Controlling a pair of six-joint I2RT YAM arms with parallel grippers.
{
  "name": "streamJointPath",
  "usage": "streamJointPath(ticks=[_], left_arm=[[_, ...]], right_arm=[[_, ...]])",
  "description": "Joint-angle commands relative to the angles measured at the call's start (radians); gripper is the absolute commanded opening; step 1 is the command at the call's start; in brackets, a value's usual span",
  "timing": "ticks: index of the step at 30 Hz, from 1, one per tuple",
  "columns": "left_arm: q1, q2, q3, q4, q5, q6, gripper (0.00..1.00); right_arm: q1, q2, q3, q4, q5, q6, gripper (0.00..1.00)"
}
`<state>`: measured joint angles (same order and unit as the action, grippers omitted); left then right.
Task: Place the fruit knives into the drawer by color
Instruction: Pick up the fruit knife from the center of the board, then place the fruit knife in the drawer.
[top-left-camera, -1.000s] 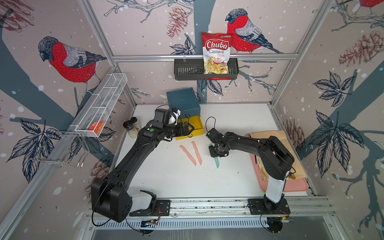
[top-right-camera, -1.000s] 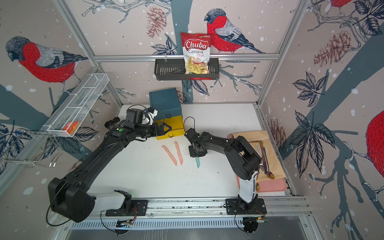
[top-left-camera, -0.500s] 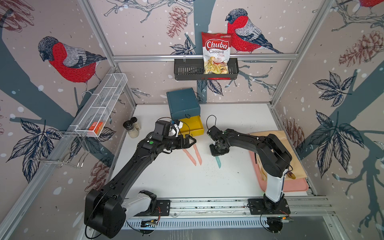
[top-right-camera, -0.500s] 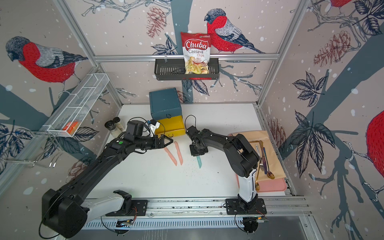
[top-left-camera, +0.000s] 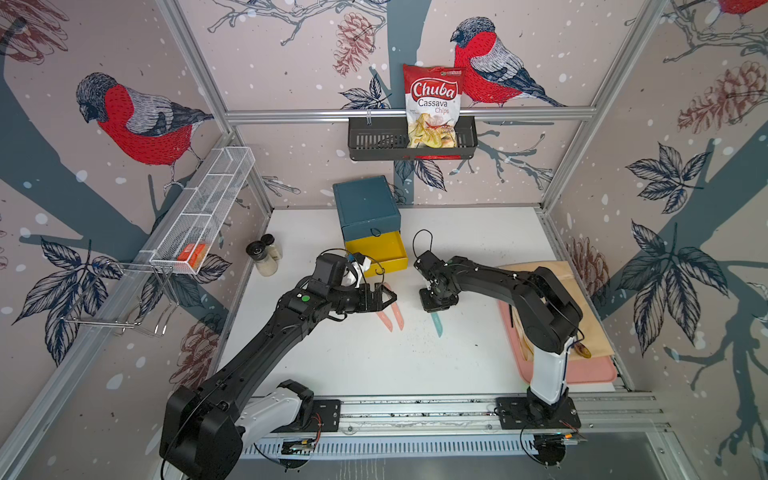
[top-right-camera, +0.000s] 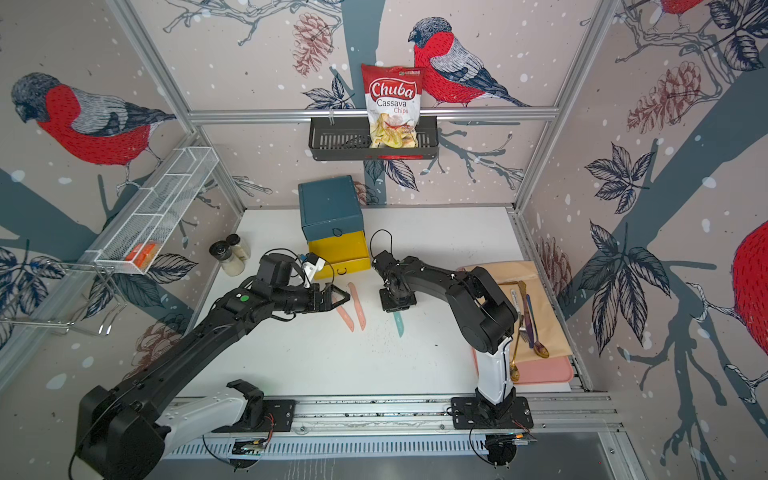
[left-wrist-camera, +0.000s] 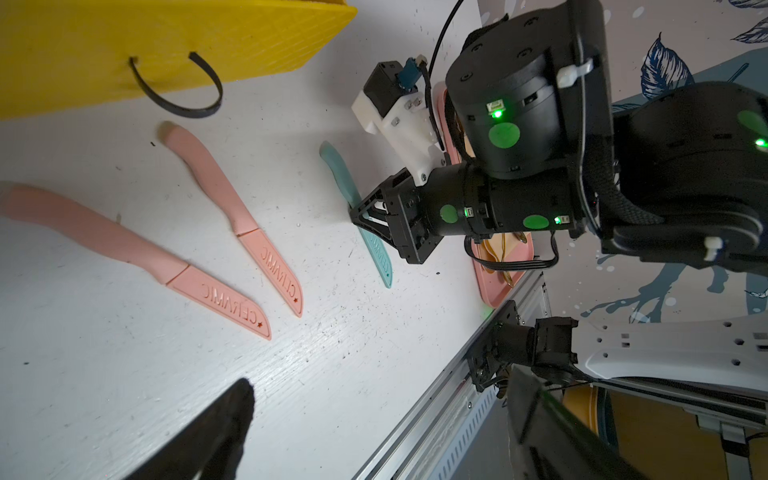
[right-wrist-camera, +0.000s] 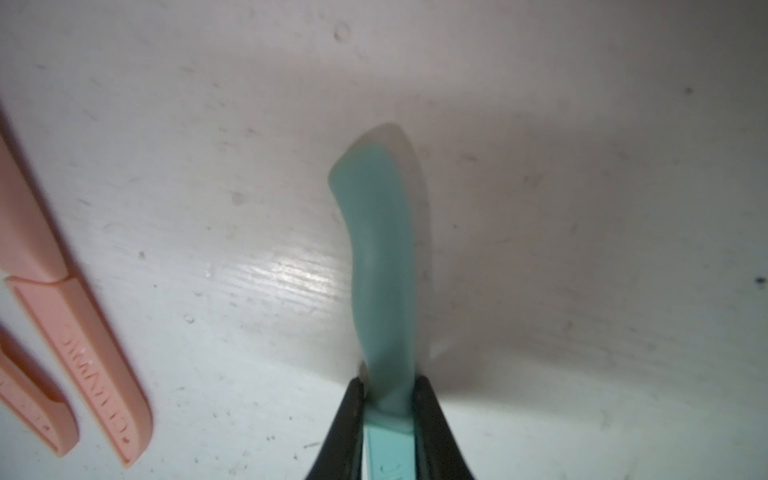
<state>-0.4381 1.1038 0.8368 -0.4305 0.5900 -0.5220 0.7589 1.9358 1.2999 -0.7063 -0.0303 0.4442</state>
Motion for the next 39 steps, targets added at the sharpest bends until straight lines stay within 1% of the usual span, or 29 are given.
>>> streamJointPath(ticks=[1,7,13,14,15,21,27,29,32,35,39], left_arm=[[-0.001,0.012,0.025,0.018,-0.017,0.026,0.97],[-0.001,0.038,0.080,-0.016,-0.048,0.065,0.97],[-0.001,0.078,0.156,-0.056,-0.074,0.106,0.97],[-0.001,0.083,0.156,-0.060,-0.079,0.109,0.97],[0.000,0.090,0.192,-0.063,-0.084,0.112,0.97],[0.001,0.137,0.283,-0.082,-0.113,0.131,0.97],[0.018,0.187,0.405,-0.133,-0.181,0.162,0.97],[0.034,0.200,0.447,-0.147,-0.196,0.168,0.97],[0.070,0.218,0.508,-0.160,-0.200,0.179,0.97],[0.107,0.239,0.566,-0.167,-0.193,0.190,0.97],[0.130,0.293,0.653,-0.205,-0.190,0.225,0.97]], right_arm=[[-0.002,-0.006,0.029,-0.050,0.029,-0.002,0.00],[-0.018,-0.032,0.080,-0.087,0.025,0.008,0.00],[-0.054,-0.077,0.124,-0.117,-0.026,0.042,0.00],[-0.063,-0.086,0.134,-0.120,-0.040,0.050,0.00],[-0.068,-0.093,0.141,-0.123,-0.053,0.057,0.00],[-0.100,-0.131,0.228,-0.153,-0.134,0.118,0.00],[-0.109,-0.143,0.341,-0.152,-0.269,0.209,0.00],[-0.108,-0.145,0.372,-0.140,-0.321,0.257,0.00],[-0.112,-0.155,0.400,-0.067,-0.434,0.364,0.00],[-0.112,-0.160,0.395,0.057,-0.542,0.512,0.00],[-0.107,-0.157,0.336,0.305,-0.667,0.767,0.00]])
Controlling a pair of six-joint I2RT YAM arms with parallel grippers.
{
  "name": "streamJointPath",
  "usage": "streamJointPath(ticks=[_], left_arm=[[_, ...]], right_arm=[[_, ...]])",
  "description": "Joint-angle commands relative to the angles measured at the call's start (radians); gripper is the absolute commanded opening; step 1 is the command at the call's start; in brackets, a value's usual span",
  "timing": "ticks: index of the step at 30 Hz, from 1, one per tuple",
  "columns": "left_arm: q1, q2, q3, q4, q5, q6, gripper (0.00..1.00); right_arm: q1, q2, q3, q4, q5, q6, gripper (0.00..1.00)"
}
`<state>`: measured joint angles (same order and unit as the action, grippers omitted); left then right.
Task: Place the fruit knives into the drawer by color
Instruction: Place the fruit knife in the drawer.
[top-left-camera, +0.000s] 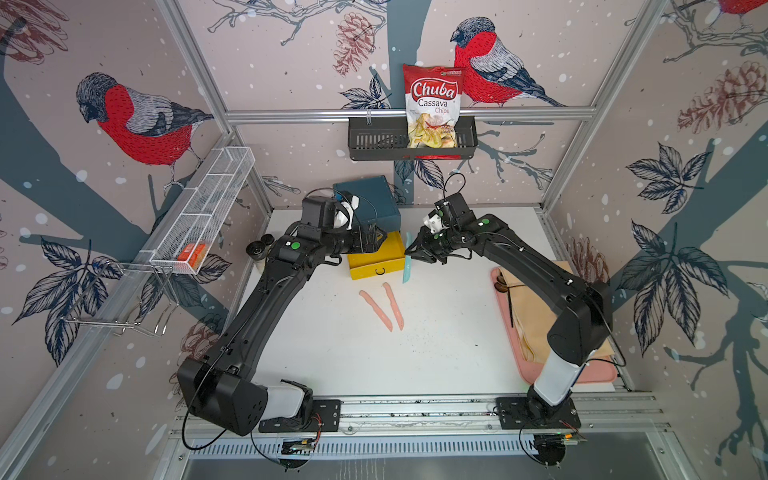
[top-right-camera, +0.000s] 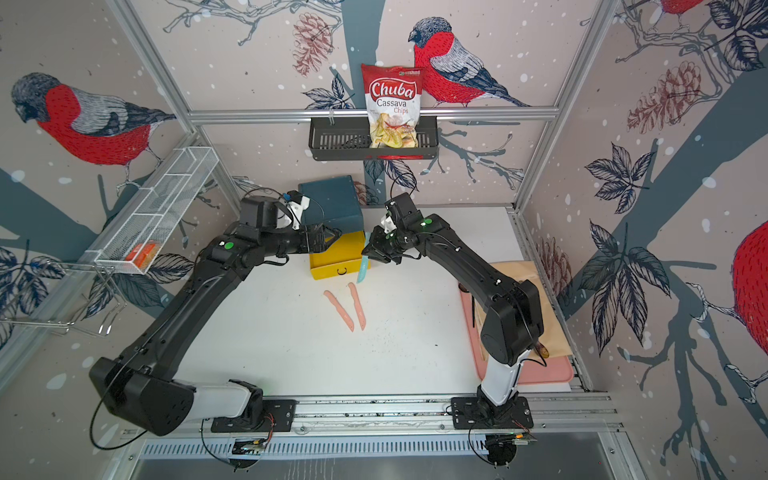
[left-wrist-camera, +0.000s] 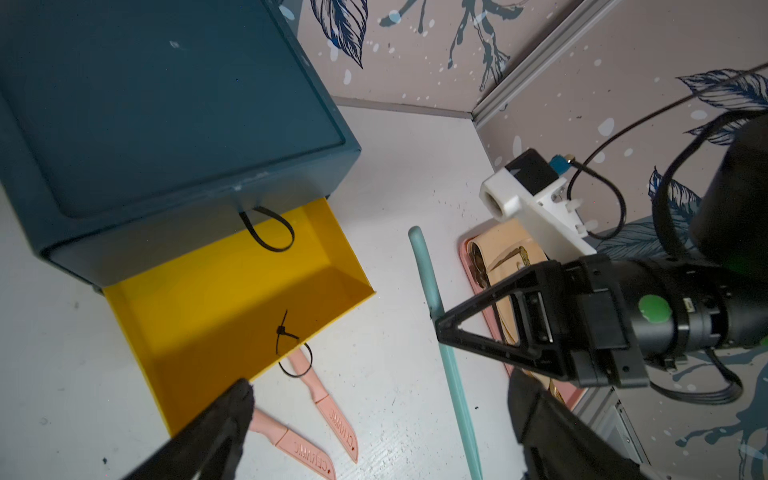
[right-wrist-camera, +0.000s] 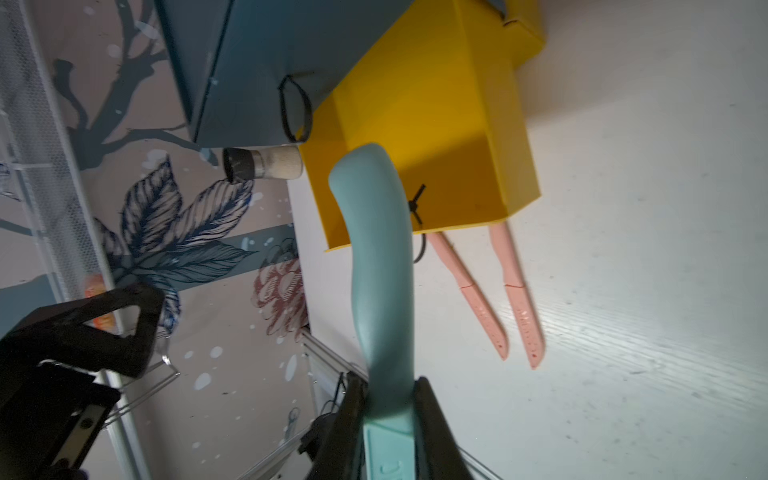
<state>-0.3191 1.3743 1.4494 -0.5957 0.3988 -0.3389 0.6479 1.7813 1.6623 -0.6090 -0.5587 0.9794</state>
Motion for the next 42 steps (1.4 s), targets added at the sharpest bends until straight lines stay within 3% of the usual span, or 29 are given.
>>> streamJointPath(ticks=[1,7,13,22,26,30,34,36,42], left_arm=[[0.011,0.037,0.061,-0.049,0.002,0.049,0.97],[0.013,0.093,0.134,-0.061,0.008,0.069,0.97],[0.026,0.120,0.151,-0.058,0.020,0.082,0.97],[0.068,0.160,0.201,-0.064,0.051,0.092,0.97],[0.088,0.181,0.211,-0.056,0.073,0.090,0.97],[0.102,0.192,0.211,-0.050,0.090,0.093,0.97],[0.109,0.201,0.210,-0.043,0.102,0.088,0.97],[0.110,0.204,0.211,-0.040,0.107,0.086,0.97],[0.110,0.204,0.214,-0.036,0.116,0.081,0.97]], right_arm=[[0.006,-0.008,-0.061,0.299,-0.163,0.319,0.00],[0.031,-0.027,-0.303,0.863,-0.187,0.862,0.00],[0.045,0.061,-0.306,1.068,-0.151,1.078,0.00],[0.024,0.181,-0.186,0.956,-0.148,1.074,0.00],[0.010,0.216,-0.091,0.786,-0.159,1.000,0.05],[-0.003,0.231,-0.018,0.594,-0.150,0.907,0.04],[-0.008,0.234,-0.022,0.568,-0.147,0.896,0.15],[-0.008,0.231,-0.033,0.575,-0.136,0.903,0.28],[-0.010,0.240,-0.070,0.710,-0.109,0.970,0.37]])
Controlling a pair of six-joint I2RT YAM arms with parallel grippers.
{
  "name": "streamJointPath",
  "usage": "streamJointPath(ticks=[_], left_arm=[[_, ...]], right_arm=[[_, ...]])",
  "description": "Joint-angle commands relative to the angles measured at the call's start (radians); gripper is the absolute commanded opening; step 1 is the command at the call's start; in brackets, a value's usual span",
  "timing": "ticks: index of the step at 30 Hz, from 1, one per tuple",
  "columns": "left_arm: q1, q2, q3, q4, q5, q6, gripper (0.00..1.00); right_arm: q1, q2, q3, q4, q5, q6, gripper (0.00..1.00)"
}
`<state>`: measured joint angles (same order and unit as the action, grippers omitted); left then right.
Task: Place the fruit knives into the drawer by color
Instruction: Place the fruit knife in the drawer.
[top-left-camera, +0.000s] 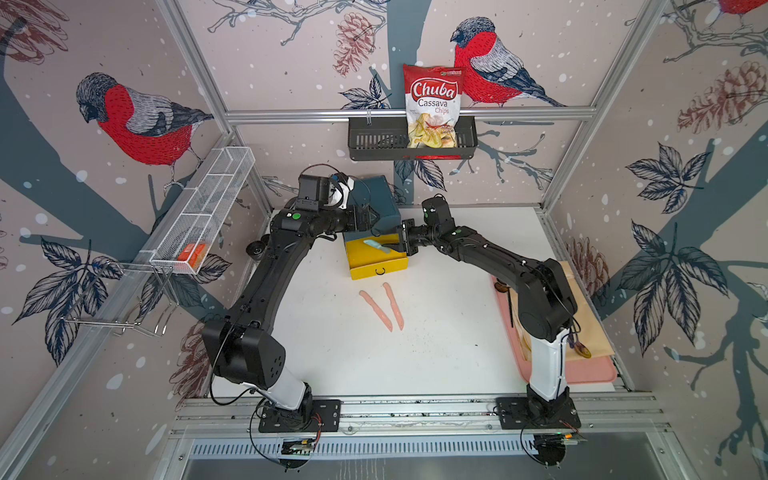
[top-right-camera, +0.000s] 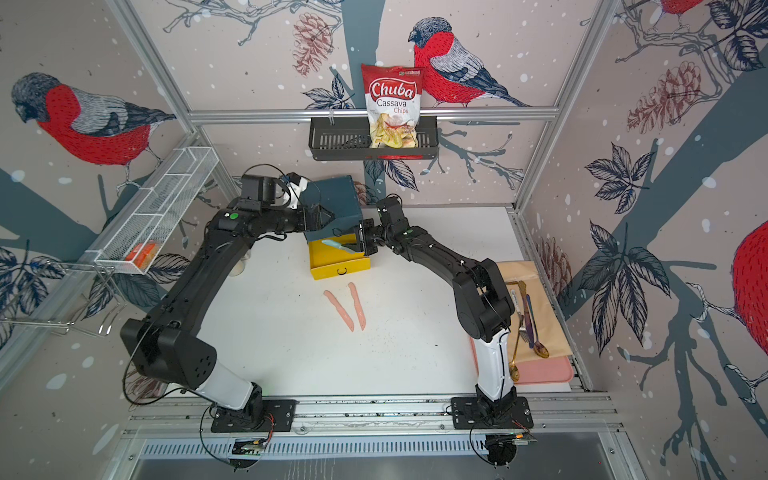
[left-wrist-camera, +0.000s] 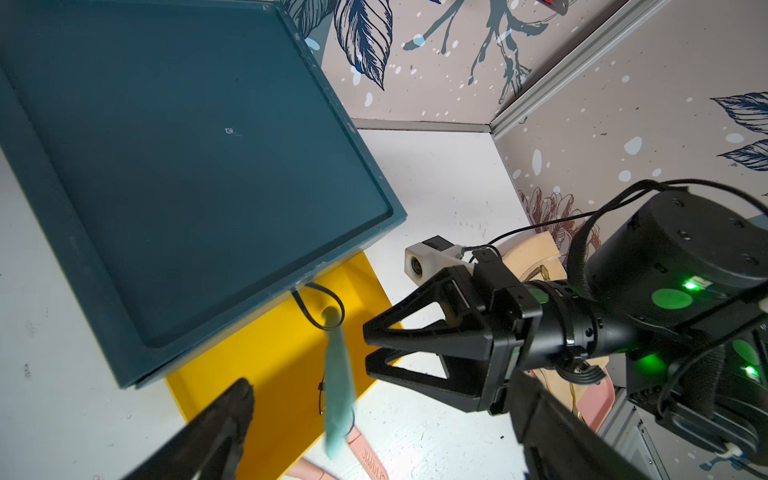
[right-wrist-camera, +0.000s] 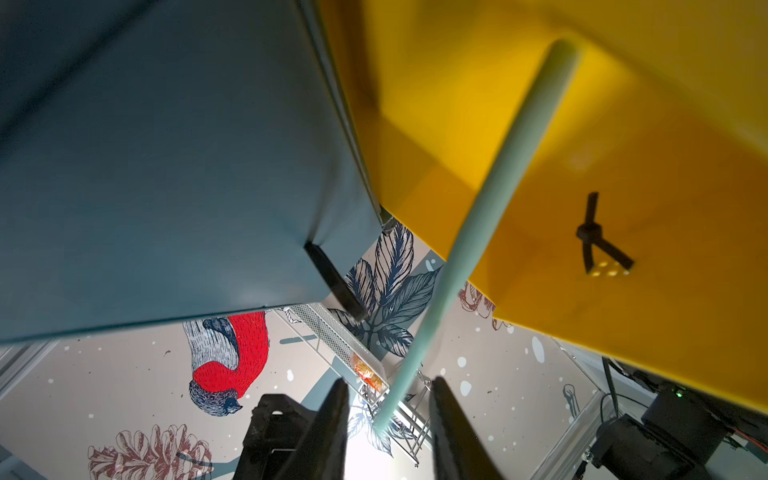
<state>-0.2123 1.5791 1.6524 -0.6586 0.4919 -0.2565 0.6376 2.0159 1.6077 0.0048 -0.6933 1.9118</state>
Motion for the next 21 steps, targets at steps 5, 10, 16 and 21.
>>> streamJointPath(ticks=[5,10,16,21], left_arm=[[0.006,-0.006,0.009,0.027,0.019,-0.001,0.97],[0.005,0.038,0.075,-0.024,-0.052,-0.005,0.95],[0.004,0.154,0.218,-0.175,-0.142,0.001,0.74],[0.002,0.191,0.262,-0.217,-0.174,-0.001,0.47]], right_arm=[[0.003,0.016,0.016,0.120,0.018,0.030,0.38],[0.008,-0.094,-0.117,0.208,0.023,-0.034,0.27],[0.002,-0.277,-0.512,0.564,0.042,-0.135,0.00],[-0.019,-0.336,-0.708,0.790,0.072,-0.196,0.00]])
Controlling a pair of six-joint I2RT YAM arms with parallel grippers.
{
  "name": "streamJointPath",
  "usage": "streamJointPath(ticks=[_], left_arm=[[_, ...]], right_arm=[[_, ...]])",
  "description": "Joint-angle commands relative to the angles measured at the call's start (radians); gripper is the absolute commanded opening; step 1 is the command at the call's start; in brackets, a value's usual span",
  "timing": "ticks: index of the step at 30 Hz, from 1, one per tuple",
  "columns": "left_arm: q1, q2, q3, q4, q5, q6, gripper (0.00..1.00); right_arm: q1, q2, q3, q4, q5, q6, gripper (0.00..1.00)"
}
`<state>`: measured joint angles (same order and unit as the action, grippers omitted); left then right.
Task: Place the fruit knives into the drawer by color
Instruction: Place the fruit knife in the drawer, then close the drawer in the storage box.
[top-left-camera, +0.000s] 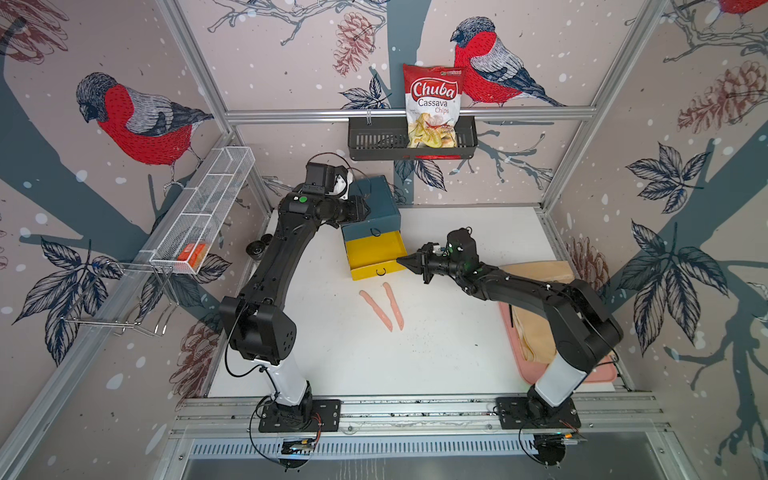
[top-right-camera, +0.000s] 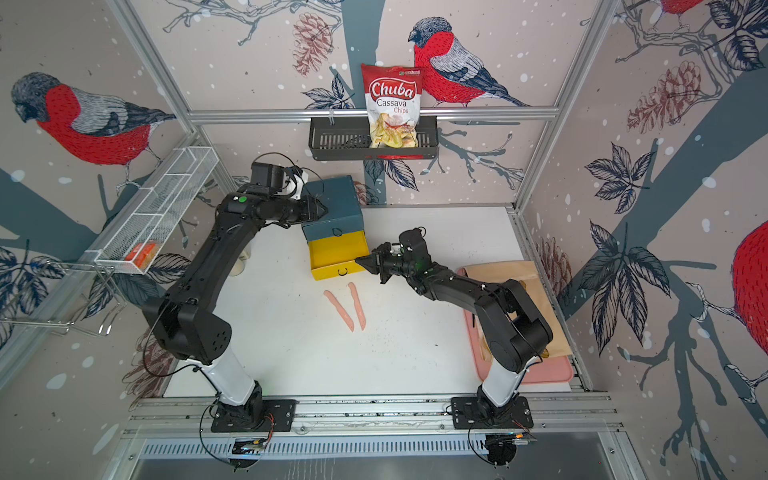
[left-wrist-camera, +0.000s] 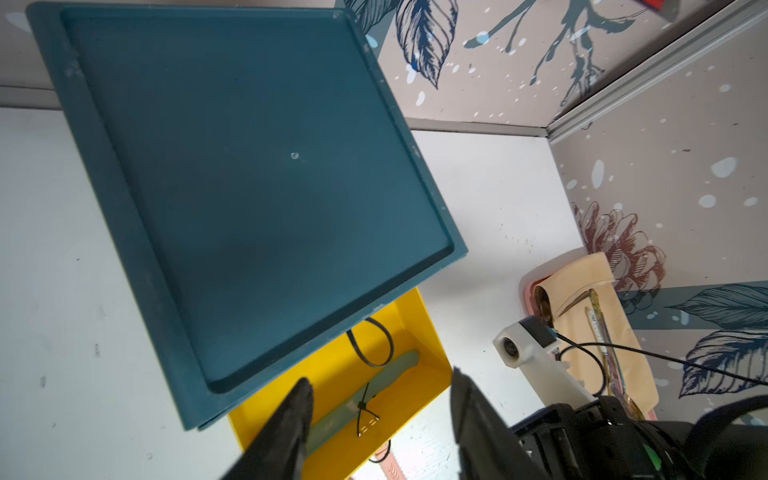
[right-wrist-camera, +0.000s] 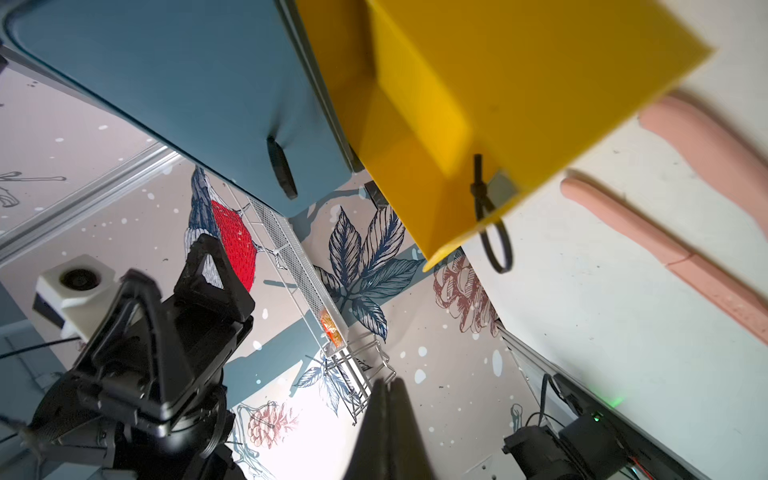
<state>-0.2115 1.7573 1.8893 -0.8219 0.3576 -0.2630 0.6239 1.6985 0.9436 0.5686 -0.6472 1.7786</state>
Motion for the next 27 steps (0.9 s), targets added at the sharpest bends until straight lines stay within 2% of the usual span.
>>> streamJointPath(ticks=[1,8,14,24,27], left_arm=[[0.000,0.024,0.043,-0.065,-0.047,0.005,0.41],[-0.003,0.132,0.188,-0.161,-0.089,0.010,0.01],[-0.003,0.187,0.236,-0.172,-0.092,0.010,0.00],[-0.003,0.238,0.266,-0.172,-0.083,0.008,0.00],[-0.003,0.253,0.280,-0.179,-0.083,0.008,0.00]], right_arm=[[-0.005,-0.015,-0.064,0.252,0.029,-0.070,0.00],[0.011,0.073,-0.187,0.429,0.063,0.022,0.00],[0.020,0.151,-0.213,0.503,0.082,0.045,0.00],[0.000,0.341,-0.072,0.597,0.085,0.098,0.00],[-0.011,0.382,-0.017,0.567,0.084,0.092,0.00]])
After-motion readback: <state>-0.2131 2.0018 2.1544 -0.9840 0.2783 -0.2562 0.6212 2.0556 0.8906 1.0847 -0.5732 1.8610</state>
